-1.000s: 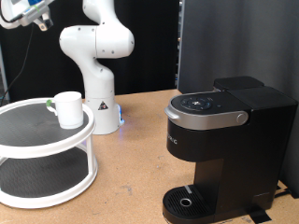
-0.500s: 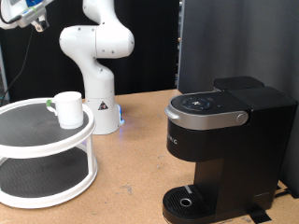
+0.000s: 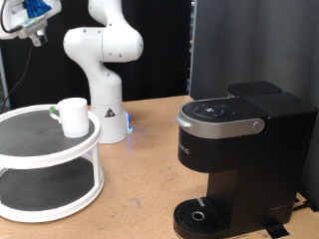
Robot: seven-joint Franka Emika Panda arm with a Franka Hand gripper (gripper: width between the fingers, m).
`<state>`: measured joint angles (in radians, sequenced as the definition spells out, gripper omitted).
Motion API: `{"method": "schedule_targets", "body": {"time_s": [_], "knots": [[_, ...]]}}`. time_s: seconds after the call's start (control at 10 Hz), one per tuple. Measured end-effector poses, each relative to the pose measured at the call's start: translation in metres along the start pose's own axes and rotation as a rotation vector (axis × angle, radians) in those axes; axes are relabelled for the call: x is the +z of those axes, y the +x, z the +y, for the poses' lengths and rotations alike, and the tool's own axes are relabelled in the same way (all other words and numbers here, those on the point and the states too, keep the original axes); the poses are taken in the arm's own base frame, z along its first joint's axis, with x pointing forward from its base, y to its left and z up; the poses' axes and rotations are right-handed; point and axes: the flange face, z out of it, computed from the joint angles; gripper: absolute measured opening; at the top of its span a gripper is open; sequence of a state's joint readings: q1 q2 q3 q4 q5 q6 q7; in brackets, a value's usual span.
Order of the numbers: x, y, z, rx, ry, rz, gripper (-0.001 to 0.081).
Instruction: Make a cup of coffee with the keurig machine
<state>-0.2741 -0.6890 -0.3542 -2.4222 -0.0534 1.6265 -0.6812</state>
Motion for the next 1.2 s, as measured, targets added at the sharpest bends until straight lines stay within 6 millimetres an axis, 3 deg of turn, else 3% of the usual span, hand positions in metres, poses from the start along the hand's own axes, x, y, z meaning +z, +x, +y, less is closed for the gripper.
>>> {"method": "schedule_targets", "body": {"time_s": [0.3,0.8,1.2], "knots": [[-0.001,-0.003,0.000,-0.031,0.016,0.044,0.0006],[-0.019,-0.024,0.010,-0.058,0.076,0.072,0.0006],[-0.016,-0.021,0.014,-0.042,0.070,0.113,0.0006]]}}
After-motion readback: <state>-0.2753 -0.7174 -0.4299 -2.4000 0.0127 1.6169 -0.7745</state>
